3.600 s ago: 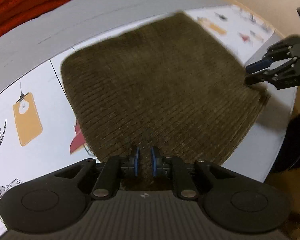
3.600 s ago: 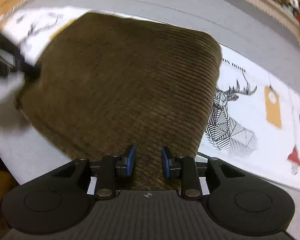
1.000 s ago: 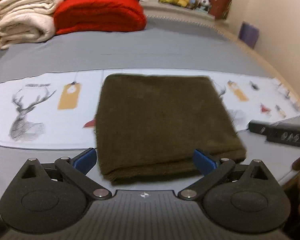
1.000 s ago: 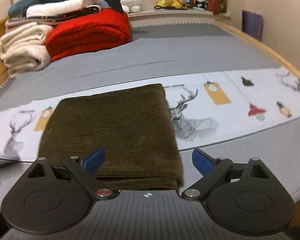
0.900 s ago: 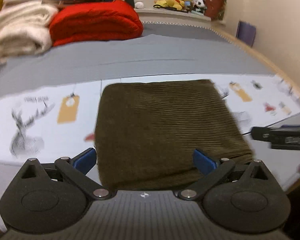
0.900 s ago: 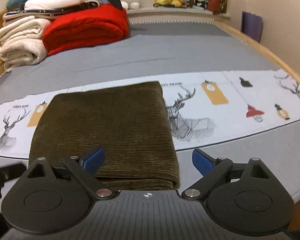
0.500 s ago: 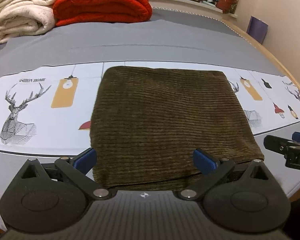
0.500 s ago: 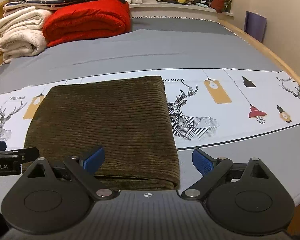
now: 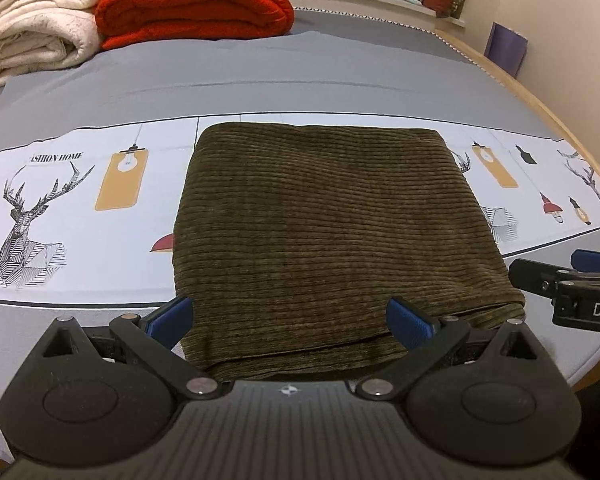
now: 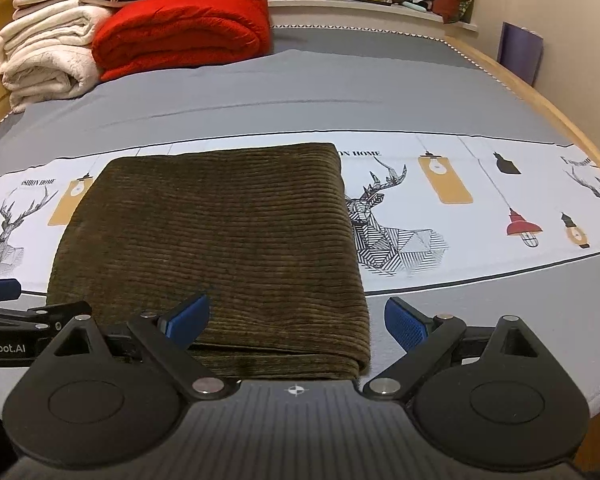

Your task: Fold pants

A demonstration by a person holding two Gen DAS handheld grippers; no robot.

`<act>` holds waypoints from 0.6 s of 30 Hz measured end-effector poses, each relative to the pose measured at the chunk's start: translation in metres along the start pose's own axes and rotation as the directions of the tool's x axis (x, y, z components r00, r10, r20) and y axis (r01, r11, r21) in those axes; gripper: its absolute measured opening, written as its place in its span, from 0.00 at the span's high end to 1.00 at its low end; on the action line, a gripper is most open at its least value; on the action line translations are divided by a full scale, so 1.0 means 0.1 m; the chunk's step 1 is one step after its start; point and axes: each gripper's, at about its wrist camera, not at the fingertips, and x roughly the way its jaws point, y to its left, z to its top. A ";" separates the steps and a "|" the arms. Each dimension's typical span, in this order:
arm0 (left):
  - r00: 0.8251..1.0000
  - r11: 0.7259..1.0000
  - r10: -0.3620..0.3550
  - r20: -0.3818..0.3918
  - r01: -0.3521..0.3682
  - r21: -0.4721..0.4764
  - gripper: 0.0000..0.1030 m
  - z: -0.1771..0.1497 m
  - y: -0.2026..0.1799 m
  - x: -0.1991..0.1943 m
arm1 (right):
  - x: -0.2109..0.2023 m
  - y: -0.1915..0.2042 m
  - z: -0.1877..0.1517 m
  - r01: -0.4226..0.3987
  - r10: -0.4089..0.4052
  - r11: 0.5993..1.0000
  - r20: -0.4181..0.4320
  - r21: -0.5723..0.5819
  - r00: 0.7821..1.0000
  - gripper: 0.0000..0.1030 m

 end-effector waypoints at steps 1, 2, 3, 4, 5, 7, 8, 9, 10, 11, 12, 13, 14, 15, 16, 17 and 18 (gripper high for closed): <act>1.000 1.000 -0.001 0.000 0.001 0.000 0.00 0.00 0.00 0.00 | 0.00 0.01 0.00 0.000 0.000 1.000 -0.001 -0.001 1.000 0.08; 1.000 1.000 -0.002 -0.001 0.002 -0.001 0.00 0.00 0.01 0.00 | 0.00 0.01 0.00 0.000 0.000 1.000 -0.002 -0.002 1.000 0.08; 1.000 1.000 -0.003 -0.002 0.003 -0.002 0.00 0.00 0.01 -0.01 | 0.00 0.02 0.00 0.000 0.000 1.000 -0.002 -0.003 1.000 0.08; 1.000 1.000 -0.002 -0.002 0.002 -0.002 0.00 0.00 0.01 -0.01 | 0.00 0.02 0.00 -0.001 0.001 1.000 -0.002 -0.003 1.000 0.08; 1.000 1.000 -0.003 -0.002 0.003 -0.001 0.00 0.00 0.01 -0.01 | 0.00 0.02 0.00 -0.003 0.003 1.000 -0.002 -0.005 1.000 0.08; 1.000 1.000 -0.003 -0.002 0.003 0.000 0.00 0.00 0.00 -0.01 | -0.01 0.03 0.00 -0.006 0.006 1.000 -0.002 -0.012 1.000 0.08; 1.000 1.000 -0.003 -0.002 0.003 0.000 0.00 0.00 0.00 -0.01 | -0.01 0.04 0.00 -0.006 0.006 1.000 -0.001 -0.016 1.000 0.08; 1.000 1.000 -0.001 -0.002 0.001 -0.001 0.00 0.00 0.00 -0.01 | -0.01 0.05 0.00 -0.005 0.005 1.000 0.000 -0.020 1.000 0.08; 1.000 1.000 -0.001 -0.003 0.001 -0.001 0.00 0.00 0.00 -0.01 | -0.01 0.06 0.00 -0.005 0.005 1.000 0.000 -0.024 1.000 0.08; 1.000 1.000 -0.001 -0.004 0.001 -0.003 0.00 0.00 0.01 -0.01 | -0.01 0.06 0.00 -0.005 0.005 1.000 0.001 -0.026 1.000 0.08; 1.000 1.000 -0.002 -0.005 0.002 -0.006 0.00 0.00 0.01 -0.01 | -0.01 0.06 0.00 -0.004 0.004 1.000 0.000 -0.027 1.000 0.08; 1.000 1.000 -0.004 -0.005 0.004 -0.009 0.00 0.00 0.02 -0.01 | 0.00 0.06 0.00 -0.004 0.004 1.000 0.000 -0.026 1.000 0.08; 1.000 1.000 -0.006 -0.005 0.006 -0.011 0.00 0.01 0.02 -0.01 | -0.01 0.06 0.00 -0.003 0.003 1.000 -0.001 -0.024 1.000 0.08; 1.000 1.000 -0.006 -0.005 0.006 -0.011 0.00 0.01 0.01 -0.01 | -0.01 0.05 0.00 -0.004 0.004 1.000 0.000 -0.021 1.000 0.08; 1.000 1.000 -0.005 -0.006 0.005 -0.011 0.00 0.01 0.01 -0.01 | -0.02 0.05 0.00 -0.006 0.006 1.000 0.002 -0.020 1.000 0.08; 1.000 1.000 -0.005 -0.007 0.005 -0.011 0.00 0.00 0.00 -0.01 | -0.02 0.05 0.00 -0.007 0.007 1.000 0.002 -0.021 1.000 0.08; 1.000 1.000 -0.006 -0.008 0.006 -0.010 0.00 0.00 0.00 0.00 | -0.01 0.06 0.00 -0.006 0.006 1.000 0.002 -0.024 1.000 0.08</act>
